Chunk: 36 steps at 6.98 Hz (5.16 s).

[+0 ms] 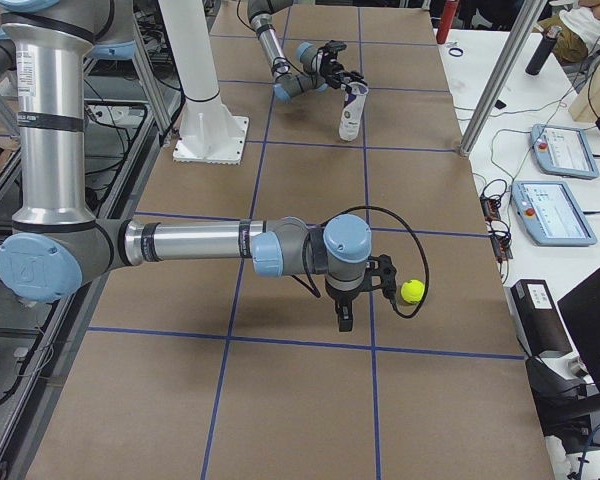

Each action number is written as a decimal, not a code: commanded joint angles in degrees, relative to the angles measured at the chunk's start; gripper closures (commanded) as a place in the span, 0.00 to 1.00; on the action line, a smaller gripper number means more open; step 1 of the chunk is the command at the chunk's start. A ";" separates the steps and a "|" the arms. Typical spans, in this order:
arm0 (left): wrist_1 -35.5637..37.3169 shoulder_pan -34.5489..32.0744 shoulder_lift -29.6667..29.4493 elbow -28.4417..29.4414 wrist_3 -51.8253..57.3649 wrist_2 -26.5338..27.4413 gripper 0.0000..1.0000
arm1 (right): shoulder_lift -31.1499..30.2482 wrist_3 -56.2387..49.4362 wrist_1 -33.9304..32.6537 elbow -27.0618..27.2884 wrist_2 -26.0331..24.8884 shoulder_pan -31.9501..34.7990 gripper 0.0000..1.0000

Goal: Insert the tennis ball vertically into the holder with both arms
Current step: 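Lower the upright can onto the table with the left gripper, then open and withdraw the left gripper while the right arm reaches toward the balls, then lower the right gripper onto the nearer yellow tennis ball and grasp it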

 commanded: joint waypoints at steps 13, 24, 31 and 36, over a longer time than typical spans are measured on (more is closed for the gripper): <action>8.03 1.88 8.67 -16.83 -0.13 -1.48 0.01 | -0.35 0.00 0.00 0.43 0.00 0.00 0.00; 22.25 0.21 34.31 -28.95 -3.73 -15.64 0.01 | 1.57 45.87 24.61 4.39 -9.65 -30.47 0.00; 22.51 0.21 32.55 -29.04 -3.73 -15.64 0.01 | 5.27 40.61 24.61 -4.92 -12.39 -34.00 0.00; 24.79 0.21 30.96 -29.22 -3.73 -15.64 0.01 | 4.83 39.20 24.52 -4.58 -11.16 -34.19 0.01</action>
